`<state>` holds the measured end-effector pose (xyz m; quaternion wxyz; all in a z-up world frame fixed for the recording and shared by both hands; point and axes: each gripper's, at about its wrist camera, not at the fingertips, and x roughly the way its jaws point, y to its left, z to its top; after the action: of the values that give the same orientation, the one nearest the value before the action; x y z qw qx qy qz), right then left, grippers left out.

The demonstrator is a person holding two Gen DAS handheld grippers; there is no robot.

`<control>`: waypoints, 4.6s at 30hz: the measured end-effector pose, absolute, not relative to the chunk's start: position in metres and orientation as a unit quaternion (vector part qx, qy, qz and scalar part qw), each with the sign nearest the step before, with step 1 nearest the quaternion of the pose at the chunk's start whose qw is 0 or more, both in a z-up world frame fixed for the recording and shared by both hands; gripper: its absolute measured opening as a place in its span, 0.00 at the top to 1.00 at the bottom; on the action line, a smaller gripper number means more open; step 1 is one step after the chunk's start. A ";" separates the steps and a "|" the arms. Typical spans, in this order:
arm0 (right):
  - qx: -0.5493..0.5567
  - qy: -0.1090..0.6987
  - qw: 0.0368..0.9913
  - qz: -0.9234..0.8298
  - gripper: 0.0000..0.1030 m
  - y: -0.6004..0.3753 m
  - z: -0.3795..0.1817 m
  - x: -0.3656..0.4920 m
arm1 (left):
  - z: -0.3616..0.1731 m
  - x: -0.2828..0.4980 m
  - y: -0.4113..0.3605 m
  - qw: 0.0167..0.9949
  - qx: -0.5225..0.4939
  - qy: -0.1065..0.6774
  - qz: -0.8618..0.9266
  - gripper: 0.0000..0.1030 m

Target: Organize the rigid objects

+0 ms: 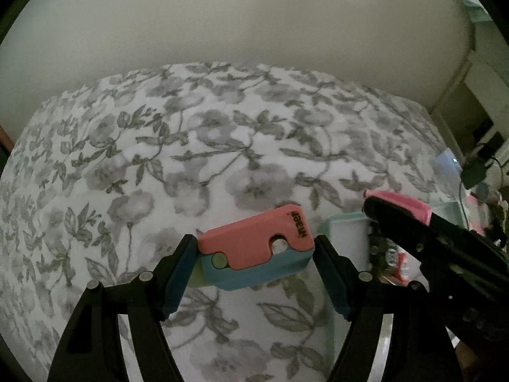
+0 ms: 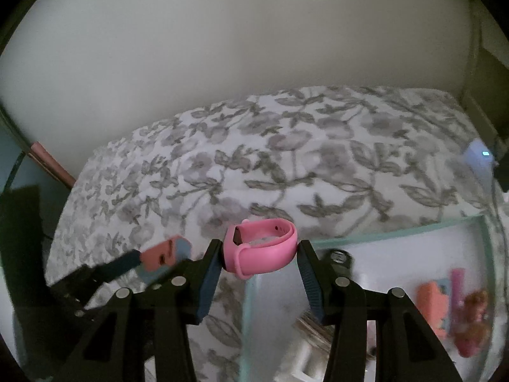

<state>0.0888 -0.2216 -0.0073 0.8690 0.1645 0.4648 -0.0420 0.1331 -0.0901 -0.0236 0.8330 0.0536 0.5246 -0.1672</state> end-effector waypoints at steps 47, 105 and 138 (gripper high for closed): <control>0.237 0.509 0.807 -0.184 0.36 -0.330 -0.029 -0.062 | -0.020 -0.007 -0.168 0.799 0.225 0.501 -0.243 0.20; 0.117 0.473 0.864 -0.128 0.00 -0.237 0.003 -0.059 | 0.001 0.012 -0.039 0.861 0.090 0.494 -0.076 0.02; 0.117 0.476 0.862 -0.129 0.00 -0.240 0.000 -0.057 | -0.009 0.018 -0.036 0.856 0.090 0.506 -0.055 0.02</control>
<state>-0.0572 -0.2402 0.0005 0.8620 0.1173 0.4762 -0.1286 0.0181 -0.0363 -0.0087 0.8559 0.0902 0.5063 -0.0546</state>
